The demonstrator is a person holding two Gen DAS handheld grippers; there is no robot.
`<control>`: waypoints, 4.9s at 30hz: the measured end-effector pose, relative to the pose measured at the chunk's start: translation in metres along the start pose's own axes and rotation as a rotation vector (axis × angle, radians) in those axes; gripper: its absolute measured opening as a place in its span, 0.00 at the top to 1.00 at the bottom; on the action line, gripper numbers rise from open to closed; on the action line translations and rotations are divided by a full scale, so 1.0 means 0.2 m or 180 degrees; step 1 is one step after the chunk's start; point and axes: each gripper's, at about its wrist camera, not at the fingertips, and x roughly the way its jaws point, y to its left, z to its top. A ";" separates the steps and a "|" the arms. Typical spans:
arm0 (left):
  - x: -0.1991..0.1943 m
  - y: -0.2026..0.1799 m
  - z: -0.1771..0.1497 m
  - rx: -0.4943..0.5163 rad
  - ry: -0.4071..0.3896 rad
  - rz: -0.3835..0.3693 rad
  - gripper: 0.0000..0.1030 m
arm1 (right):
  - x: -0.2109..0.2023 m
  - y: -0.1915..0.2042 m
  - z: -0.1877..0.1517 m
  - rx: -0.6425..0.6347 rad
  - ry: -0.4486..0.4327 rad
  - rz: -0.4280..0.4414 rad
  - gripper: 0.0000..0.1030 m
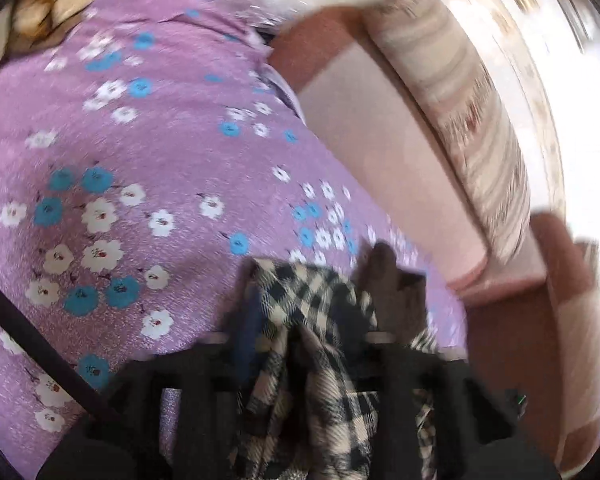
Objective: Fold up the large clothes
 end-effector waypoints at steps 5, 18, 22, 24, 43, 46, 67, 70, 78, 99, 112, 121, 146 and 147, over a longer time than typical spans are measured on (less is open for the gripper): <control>-0.07 0.07 0.04 -0.0296 -0.0158 -0.0083 0.42 | -0.01 0.07 0.00 -0.0197 -0.0128 -0.0061 0.31; -0.32 -0.10 -0.06 0.0553 -0.0320 0.0532 0.32 | -0.05 0.50 -0.30 -0.1411 -0.0142 -0.0411 0.47; -0.38 -0.08 -0.11 0.0741 -0.0194 0.0659 0.32 | 0.12 0.69 -0.68 -0.1964 0.0475 -0.0271 0.60; -0.40 -0.06 -0.13 0.0868 -0.0150 0.0742 0.32 | 0.25 0.80 -0.83 -0.2240 0.0691 -0.0271 0.60; -0.27 0.00 -0.35 0.1435 0.0649 0.0597 0.32 | 0.79 1.28 -0.76 -0.2435 0.0576 -0.0913 0.45; -0.20 0.00 -0.45 0.1596 0.0837 0.0594 0.32 | 0.47 1.08 -0.76 -0.2330 0.0520 -0.0938 0.44; -0.40 -0.62 -1.15 0.2472 0.0063 0.0701 0.51 | -1.42 -0.17 -0.99 -0.0472 -0.1212 -0.0938 0.37; -0.33 -0.82 -1.37 0.2409 0.0146 0.0531 0.42 | -1.53 -0.11 -0.97 -0.0724 -0.1256 -0.0970 0.36; -0.01 -1.26 -1.89 0.3049 0.0146 0.0942 0.39 | -1.47 -0.29 -0.89 -0.0759 -0.1263 -0.1069 0.32; 0.39 -1.34 -1.99 0.2985 0.0366 0.0966 0.37 | -1.28 -0.26 -0.85 -0.1011 -0.0997 -0.0787 0.32; -0.46 -1.06 -1.51 0.2540 -0.0556 0.0945 0.33 | -0.97 -0.13 -0.88 -0.1495 -0.0826 -0.1561 0.32; -1.33 -0.75 -1.36 0.2436 -0.2054 0.1193 0.00 | -0.78 -0.05 -1.05 -0.1547 -0.0643 -0.1882 0.32; -0.45 -0.43 -0.87 0.1923 -0.0775 0.1117 0.00 | -0.18 0.60 -1.07 -0.2566 -0.0145 -0.1235 0.69; -0.40 -0.40 -0.85 0.1878 -0.0715 0.1126 0.00 | -0.14 0.58 -1.06 -0.2552 -0.0054 -0.1229 0.69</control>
